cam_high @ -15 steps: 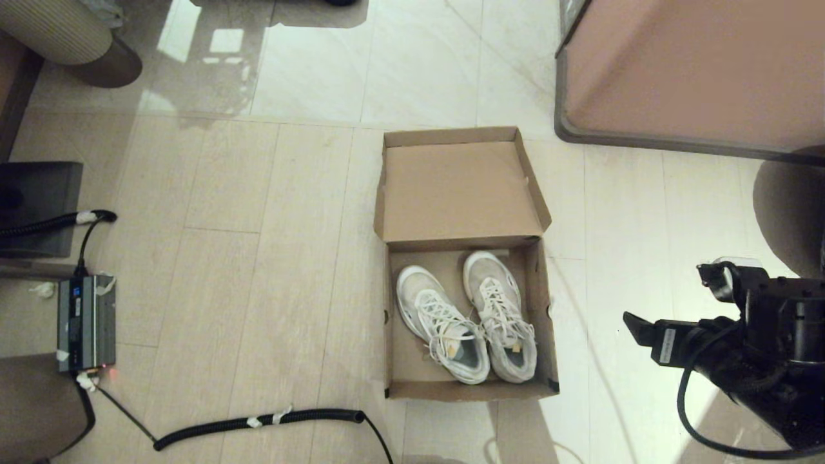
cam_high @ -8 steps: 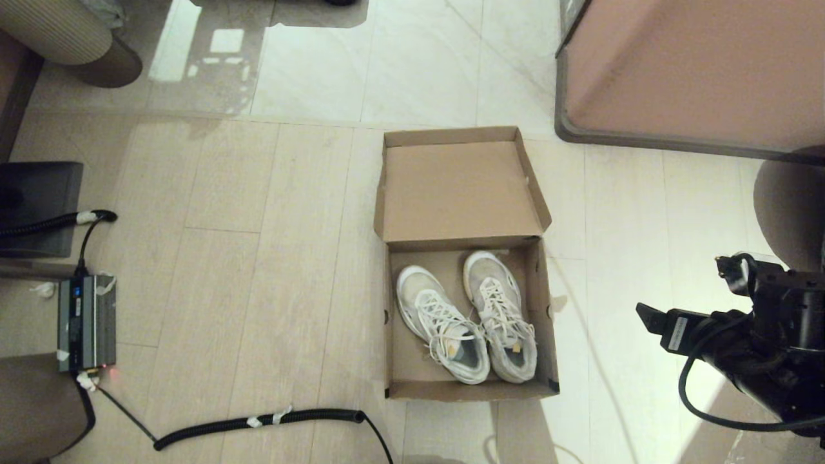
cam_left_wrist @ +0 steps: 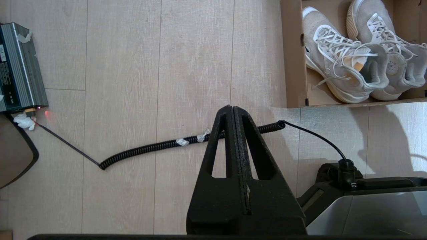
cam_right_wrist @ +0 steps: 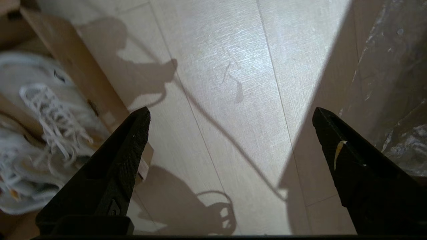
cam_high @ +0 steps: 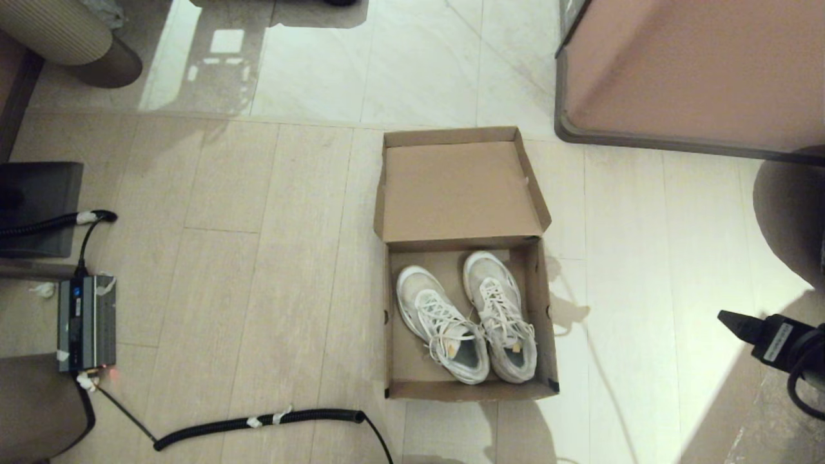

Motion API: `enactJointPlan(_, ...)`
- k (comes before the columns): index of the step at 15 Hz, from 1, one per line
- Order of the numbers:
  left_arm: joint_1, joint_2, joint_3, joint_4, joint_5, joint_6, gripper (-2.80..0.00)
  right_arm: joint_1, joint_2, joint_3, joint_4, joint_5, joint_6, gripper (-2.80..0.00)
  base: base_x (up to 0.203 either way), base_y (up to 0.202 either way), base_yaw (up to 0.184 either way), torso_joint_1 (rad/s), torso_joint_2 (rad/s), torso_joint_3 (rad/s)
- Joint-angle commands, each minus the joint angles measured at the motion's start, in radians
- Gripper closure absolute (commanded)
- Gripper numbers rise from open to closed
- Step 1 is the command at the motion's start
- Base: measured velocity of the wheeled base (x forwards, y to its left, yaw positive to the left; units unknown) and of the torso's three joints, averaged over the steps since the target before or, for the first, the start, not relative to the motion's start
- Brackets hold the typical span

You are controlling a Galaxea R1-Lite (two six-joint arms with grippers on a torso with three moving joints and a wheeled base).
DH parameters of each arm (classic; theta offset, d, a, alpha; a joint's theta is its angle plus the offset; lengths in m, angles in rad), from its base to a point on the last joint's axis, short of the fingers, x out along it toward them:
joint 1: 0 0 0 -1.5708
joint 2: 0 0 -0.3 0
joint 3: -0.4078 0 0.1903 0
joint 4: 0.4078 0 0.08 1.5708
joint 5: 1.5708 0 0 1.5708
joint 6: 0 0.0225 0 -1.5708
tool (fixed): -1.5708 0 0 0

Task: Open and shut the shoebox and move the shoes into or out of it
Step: Close the shoe box

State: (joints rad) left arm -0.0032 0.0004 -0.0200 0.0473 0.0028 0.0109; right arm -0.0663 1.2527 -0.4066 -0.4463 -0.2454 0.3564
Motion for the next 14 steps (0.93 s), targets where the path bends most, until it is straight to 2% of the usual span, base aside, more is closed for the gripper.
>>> enactJointPlan(1,0.000,-0.002,0.000,0.000,0.000,0.000,0.00,-0.069,-0.025,-0.005,0.019,0.040,0.048,-2.80,0.000,0.000,0.000,0.000,0.00,0.000)
enactJointPlan(2,0.000,-0.002,0.000,0.000,0.000,0.000,0.00,-0.069,-0.025,0.005,0.021,0.044,0.049,0.00,0.000,0.000,0.000,0.000,0.00,0.000)
enactJointPlan(5,0.000,-0.002,0.000,0.000,0.000,0.000,0.00,-0.067,-0.021,-0.015,0.012,0.048,0.055,0.00,0.000,0.000,0.000,0.000,0.00,0.000)
enactJointPlan(7,0.000,-0.002,0.000,0.000,0.000,0.000,0.00,-0.067,0.043,-0.081,0.007,0.053,0.082,0.00,0.000,0.000,0.000,0.000,0.00,0.000)
enactJointPlan(12,0.000,-0.002,0.000,0.000,0.000,0.000,0.00,-0.012,0.297,-0.353,-0.003,0.066,0.243,0.00,0.000,0.000,0.000,0.000,0.00,0.000)
enactJointPlan(14,0.000,-0.002,0.000,0.000,0.000,0.000,0.00,0.011,0.404,-0.468,-0.022,0.067,0.330,0.00,0.000,0.000,0.000,0.000,0.00,0.000)
